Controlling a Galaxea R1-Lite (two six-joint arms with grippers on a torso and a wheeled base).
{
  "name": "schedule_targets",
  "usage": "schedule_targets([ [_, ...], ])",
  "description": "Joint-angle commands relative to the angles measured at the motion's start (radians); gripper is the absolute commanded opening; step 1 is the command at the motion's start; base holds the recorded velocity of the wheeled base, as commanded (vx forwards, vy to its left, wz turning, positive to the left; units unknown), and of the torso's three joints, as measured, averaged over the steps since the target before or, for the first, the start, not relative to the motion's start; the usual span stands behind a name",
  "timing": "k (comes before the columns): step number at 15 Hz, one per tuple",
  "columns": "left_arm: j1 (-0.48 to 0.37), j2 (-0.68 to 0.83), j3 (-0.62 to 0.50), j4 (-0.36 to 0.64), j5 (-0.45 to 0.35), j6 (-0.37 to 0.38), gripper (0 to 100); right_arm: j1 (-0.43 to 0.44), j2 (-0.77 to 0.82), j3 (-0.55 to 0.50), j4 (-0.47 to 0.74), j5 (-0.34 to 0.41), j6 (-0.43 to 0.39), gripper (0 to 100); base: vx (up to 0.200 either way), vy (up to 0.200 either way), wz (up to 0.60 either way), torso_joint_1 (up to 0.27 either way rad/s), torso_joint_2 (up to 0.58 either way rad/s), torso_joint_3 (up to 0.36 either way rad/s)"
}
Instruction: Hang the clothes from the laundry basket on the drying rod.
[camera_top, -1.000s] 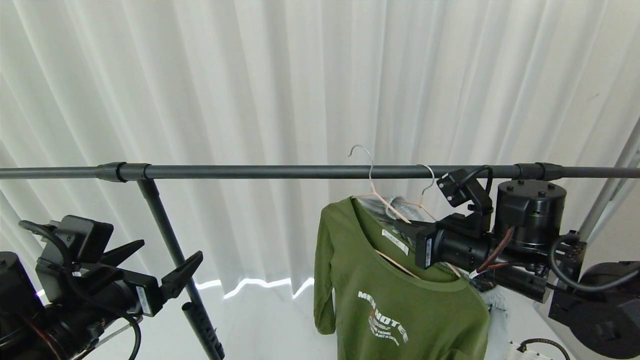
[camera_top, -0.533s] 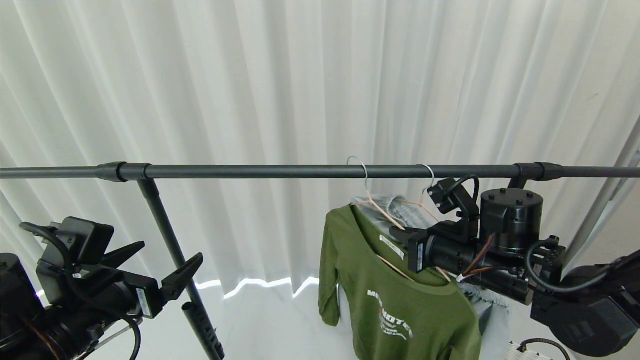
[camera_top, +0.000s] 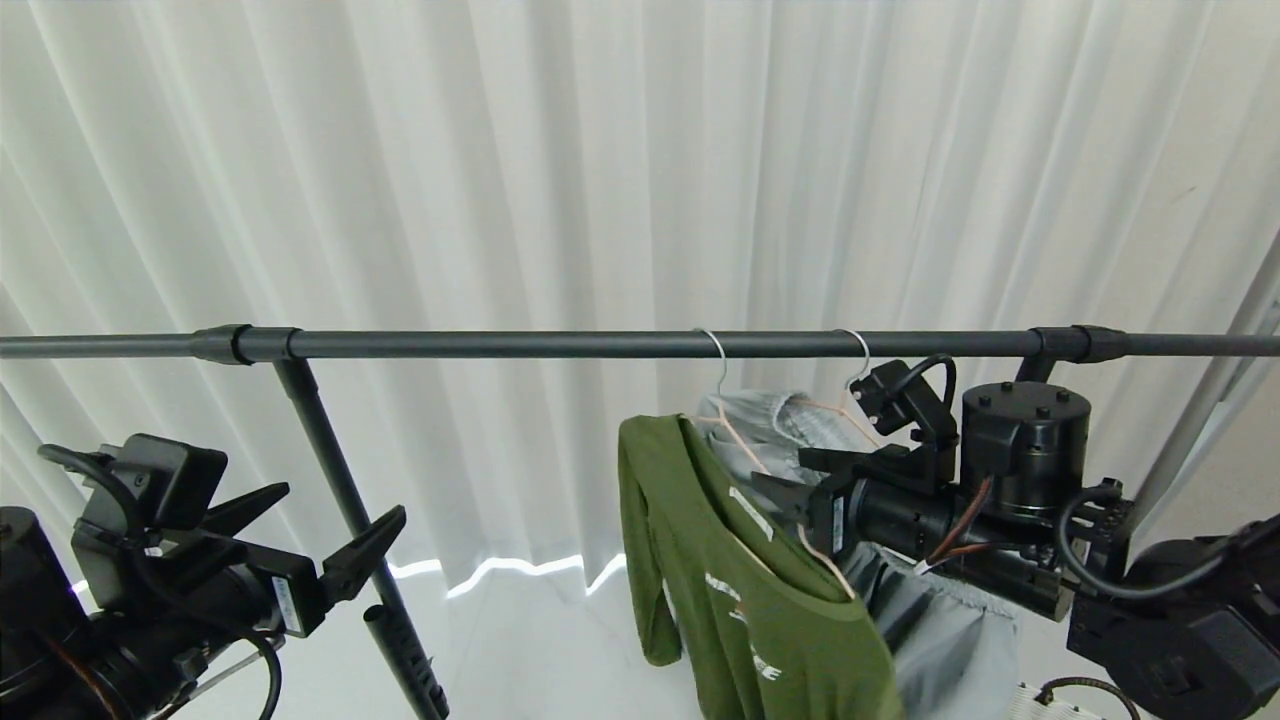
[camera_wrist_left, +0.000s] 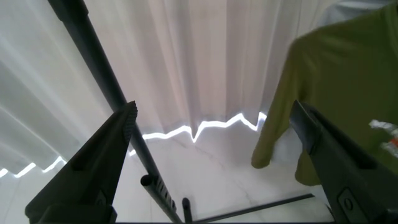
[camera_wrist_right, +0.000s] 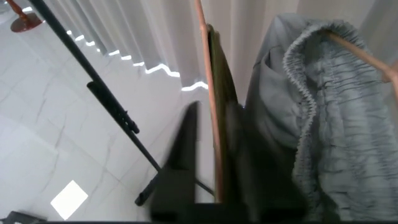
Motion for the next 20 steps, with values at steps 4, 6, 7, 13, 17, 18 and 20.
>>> schedule_targets([
  [4,0.0,-0.013,0.012,0.0,0.0,0.0,100,0.007,-0.027,0.108,-0.181,0.0,0.011,100,0.0,0.0,0.0,0.0,0.0,0.0],
  [6,0.0,-0.013,0.015,0.0,0.0,0.0,100,0.008,-0.053,0.189,-0.29,0.005,0.032,100,0.0,0.0,0.0,0.0,0.0,0.0],
  [7,-0.001,-0.013,0.021,0.0,0.0,0.003,100,0.01,-0.074,0.228,-0.33,0.005,0.035,100,0.0,0.0,0.0,0.0,0.0,0.0],
  [13,-0.001,-0.096,0.064,0.0,0.0,0.017,100,-0.009,-0.316,0.427,-0.35,-0.007,0.032,100,-0.033,0.0,0.0,0.0,0.0,0.0],
  [17,0.003,-0.198,0.098,0.007,0.005,0.02,100,-0.099,-0.428,0.518,-0.345,-0.03,0.028,100,-0.2,0.0,0.0,0.008,0.0,0.0],
  [18,0.005,-0.222,0.098,0.02,0.008,0.02,100,-0.119,-0.459,0.533,-0.342,-0.03,0.028,100,-0.2,0.0,0.0,0.007,0.0,0.002],
  [20,0.026,-0.282,0.098,0.073,0.008,0.022,100,-0.177,-0.51,0.556,-0.328,-0.03,0.025,100,0.0,0.0,0.0,0.0,0.0,0.0],
])
